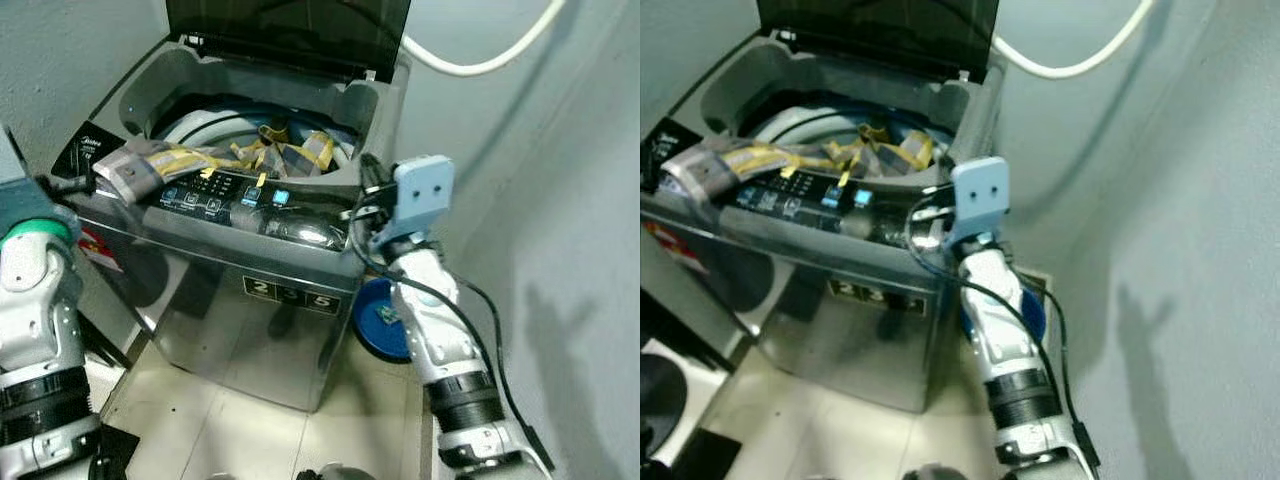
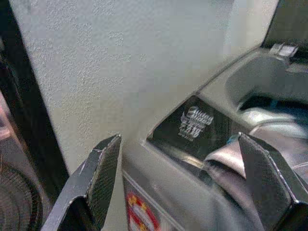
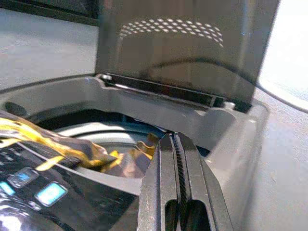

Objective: Clothes washing

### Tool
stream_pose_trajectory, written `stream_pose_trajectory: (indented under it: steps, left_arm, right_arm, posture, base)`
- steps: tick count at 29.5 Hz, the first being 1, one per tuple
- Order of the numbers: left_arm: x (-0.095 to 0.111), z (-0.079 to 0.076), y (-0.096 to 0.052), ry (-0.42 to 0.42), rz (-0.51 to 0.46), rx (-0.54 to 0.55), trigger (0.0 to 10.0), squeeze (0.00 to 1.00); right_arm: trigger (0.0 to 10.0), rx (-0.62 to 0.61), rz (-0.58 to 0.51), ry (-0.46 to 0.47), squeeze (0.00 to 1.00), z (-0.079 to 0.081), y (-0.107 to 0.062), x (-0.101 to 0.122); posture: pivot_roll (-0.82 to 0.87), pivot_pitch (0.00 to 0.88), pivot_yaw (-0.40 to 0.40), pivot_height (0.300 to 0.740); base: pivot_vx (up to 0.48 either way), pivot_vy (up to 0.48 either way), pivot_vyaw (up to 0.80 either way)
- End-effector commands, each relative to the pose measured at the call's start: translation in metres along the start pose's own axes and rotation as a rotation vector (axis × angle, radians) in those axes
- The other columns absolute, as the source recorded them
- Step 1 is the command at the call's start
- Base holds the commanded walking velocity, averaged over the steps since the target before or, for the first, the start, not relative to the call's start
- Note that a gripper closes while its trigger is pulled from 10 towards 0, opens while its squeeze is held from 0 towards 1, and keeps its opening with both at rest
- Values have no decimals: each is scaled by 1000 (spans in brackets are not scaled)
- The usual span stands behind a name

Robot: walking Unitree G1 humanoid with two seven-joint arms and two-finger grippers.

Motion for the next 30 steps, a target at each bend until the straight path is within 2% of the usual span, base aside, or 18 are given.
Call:
stream_pose_trajectory:
  steps: [1,2,3,6,9,11,13,19,22,24,25,29,30]
  left_arm:
    - [-3,-4,2,-4,6,-13,10000,0]
    - [-10,-18,11,-36,31,-42,10000,0]
    - [-10,-18,11,-36,31,-42,10000,0]
    - [-8,-38,22,-70,35,-103,10000,0]
    - [-6,-43,24,-68,28,-118,10000,0]
    - [-3,-53,24,-73,22,-186,10000,0]
    - [-10,-59,21,-80,46,-233,10000,0]
    - [-22,-60,15,-92,83,-254,10000,0]
    - [-39,-59,11,-73,148,-242,10000,0]
    - [-39,-59,11,-73,148,-242,10000,0]
    - [-46,-60,8,-89,191,-237,10000,0]
    - [-50,-63,4,-107,221,-249,10000,0]
    - [-52,-67,-3,-137,260,-276,10000,0]
  right_arm:
    - [10000,1,4,5,0,0,0,-2]
    - [10000,-1,-1,3,0,-1,1,0]
    - [10000,-1,-1,3,0,-1,1,0]
    - [10000,-9,-8,-3,0,-4,1,1]
    - [10000,-13,-9,-6,0,-5,1,1]
    - [10000,-30,-7,-12,0,-8,-3,1]
    - [10000,-41,-4,-13,0,-10,-5,0]
    - [10000,-40,-4,-12,0,-9,-6,0]
    - [10000,-30,-2,-11,0,-8,-5,0]
    - [10000,-30,-2,-11,0,-8,-5,0]
    - [10000,-24,-3,-12,0,-8,-4,0]
    - [10000,-20,-5,-13,0,-8,-3,1]
    - [10000,-20,-7,-14,0,-8,-2,1]
  posture:
    - [95,1,-8,740]
    - [73,0,-7,740]
    - [73,0,-7,740]
    - [59,0,-2,740]
    - [47,0,6,740]
    - [39,0,15,740]
    - [36,4,17,740]
    - [40,9,10,740]
    - [51,12,-2,740]
    - [51,12,-2,740]
    - [51,13,-1,740]
    - [51,15,1,740]
    - [51,16,2,740]
  base:
    - [0,0,0]
    - [0,0,0]
    - [0,0,0]
    - [0,0,0]
    - [0,0,0]
    - [0,0,0]
    - [0,0,0]
    - [0,0,0]
    - [0,0,0]
    - [0,0,0]
    - [0,0,0]
    - [0,0,0]
    - [0,0,0]
Point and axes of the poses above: a point about 5 cm out from each wrist's last joint towards the gripper, its own y axis pointing out of the wrist towards the gripper, its own x axis along the axis of the wrist's last joint, z = x × y, the point moved 2 cm from there along y, pointing out of the wrist towards the gripper, and after that the axes turned 1 degree about -y, right-handed, at the moved point
